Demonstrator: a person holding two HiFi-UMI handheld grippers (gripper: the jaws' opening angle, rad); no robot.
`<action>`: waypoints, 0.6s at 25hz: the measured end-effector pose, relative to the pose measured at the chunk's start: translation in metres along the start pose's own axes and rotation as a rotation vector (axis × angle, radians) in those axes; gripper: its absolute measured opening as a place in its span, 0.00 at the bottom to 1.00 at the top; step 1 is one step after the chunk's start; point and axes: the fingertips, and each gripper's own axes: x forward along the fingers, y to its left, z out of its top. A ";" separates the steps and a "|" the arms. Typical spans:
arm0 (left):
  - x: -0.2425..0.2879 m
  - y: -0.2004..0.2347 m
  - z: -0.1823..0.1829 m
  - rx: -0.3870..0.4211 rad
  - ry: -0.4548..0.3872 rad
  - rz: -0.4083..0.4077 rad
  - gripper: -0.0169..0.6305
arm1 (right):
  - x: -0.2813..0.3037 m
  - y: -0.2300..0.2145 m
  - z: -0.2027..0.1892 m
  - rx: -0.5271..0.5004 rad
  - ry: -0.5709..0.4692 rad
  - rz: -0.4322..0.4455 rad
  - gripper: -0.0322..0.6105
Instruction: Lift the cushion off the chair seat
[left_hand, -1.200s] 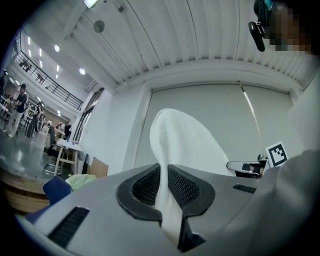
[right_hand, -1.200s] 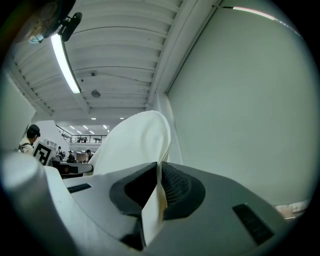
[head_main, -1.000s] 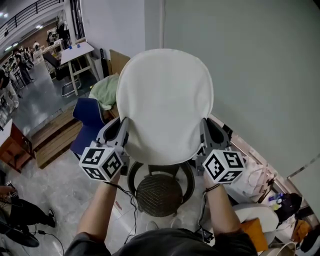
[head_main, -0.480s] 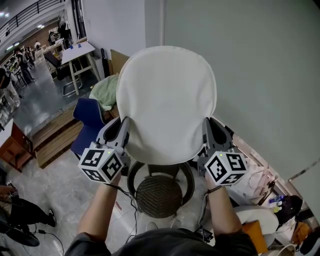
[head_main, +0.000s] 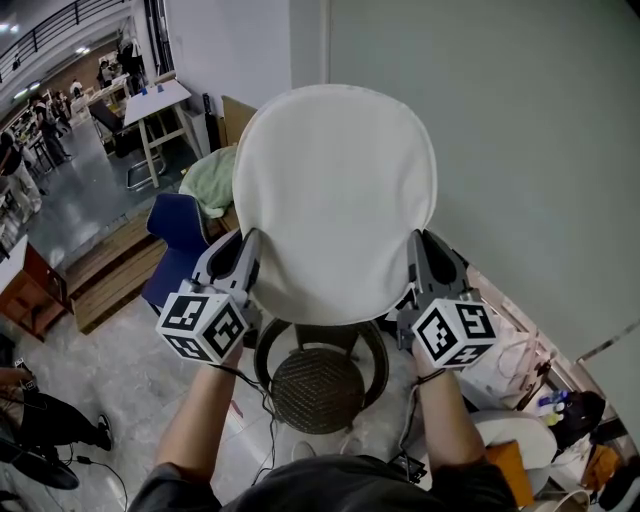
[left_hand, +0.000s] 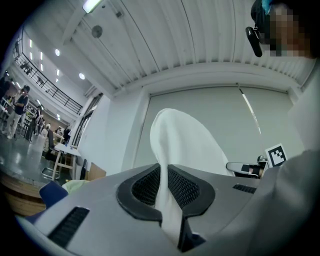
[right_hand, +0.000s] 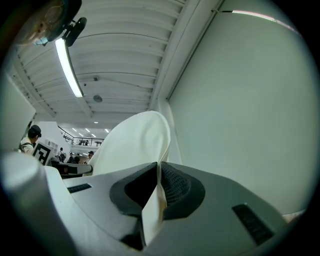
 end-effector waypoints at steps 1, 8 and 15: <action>-0.001 0.000 0.000 0.000 -0.001 0.001 0.11 | 0.000 0.000 0.000 -0.001 -0.001 0.001 0.10; -0.001 0.000 -0.002 -0.002 0.002 0.006 0.11 | 0.001 0.000 -0.004 -0.001 0.009 0.001 0.10; -0.004 0.001 -0.003 -0.009 0.000 0.005 0.11 | -0.001 0.003 -0.004 -0.009 0.006 -0.004 0.10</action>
